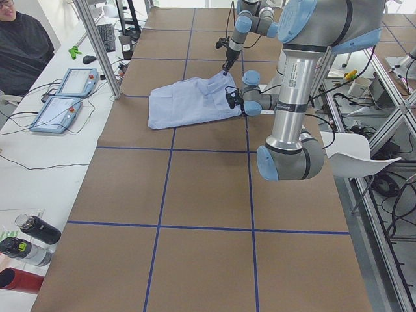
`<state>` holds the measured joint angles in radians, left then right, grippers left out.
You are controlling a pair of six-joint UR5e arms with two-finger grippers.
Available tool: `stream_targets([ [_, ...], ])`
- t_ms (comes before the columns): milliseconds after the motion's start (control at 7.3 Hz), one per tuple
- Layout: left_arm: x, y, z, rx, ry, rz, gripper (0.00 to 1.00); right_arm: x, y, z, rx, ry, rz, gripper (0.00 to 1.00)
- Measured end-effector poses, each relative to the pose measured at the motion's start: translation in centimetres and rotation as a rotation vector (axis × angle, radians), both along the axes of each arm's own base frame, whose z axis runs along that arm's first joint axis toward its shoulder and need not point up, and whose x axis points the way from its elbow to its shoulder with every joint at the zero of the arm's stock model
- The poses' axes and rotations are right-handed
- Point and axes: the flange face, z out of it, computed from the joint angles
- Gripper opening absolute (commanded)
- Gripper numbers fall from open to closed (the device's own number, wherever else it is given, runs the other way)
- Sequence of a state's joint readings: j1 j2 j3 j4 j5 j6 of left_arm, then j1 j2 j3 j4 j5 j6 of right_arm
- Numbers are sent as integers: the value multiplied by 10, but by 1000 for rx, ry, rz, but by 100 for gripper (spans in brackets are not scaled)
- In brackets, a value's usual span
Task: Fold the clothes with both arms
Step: 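Grasp the shirt edge nearest the robot with the left gripper, then lift the near edge with both grippers and fold it farther from the robot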
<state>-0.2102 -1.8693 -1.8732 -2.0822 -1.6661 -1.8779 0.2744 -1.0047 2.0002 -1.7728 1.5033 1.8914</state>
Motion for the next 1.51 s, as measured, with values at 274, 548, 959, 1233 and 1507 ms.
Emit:
stream_targets([
  [274, -2, -1, -5, 3, 11, -2, 0, 0, 0, 0, 0, -1, 0, 0],
  [548, -10, -5, -13, 12, 27, -8, 0, 1, 0, 1, 0, 0, 0, 0],
  [959, -48, -5, -53, 30, 98, 9, 0, 6, 3, 6, -2, 4, -2, 0],
  [1233, -91, 5, -94, 33, 137, 51, 0, 36, 29, -6, 0, -17, -30, 0],
  [1507, -127, 16, -124, 27, 154, 80, 0, 82, 56, -27, -7, -4, -60, 0],
])
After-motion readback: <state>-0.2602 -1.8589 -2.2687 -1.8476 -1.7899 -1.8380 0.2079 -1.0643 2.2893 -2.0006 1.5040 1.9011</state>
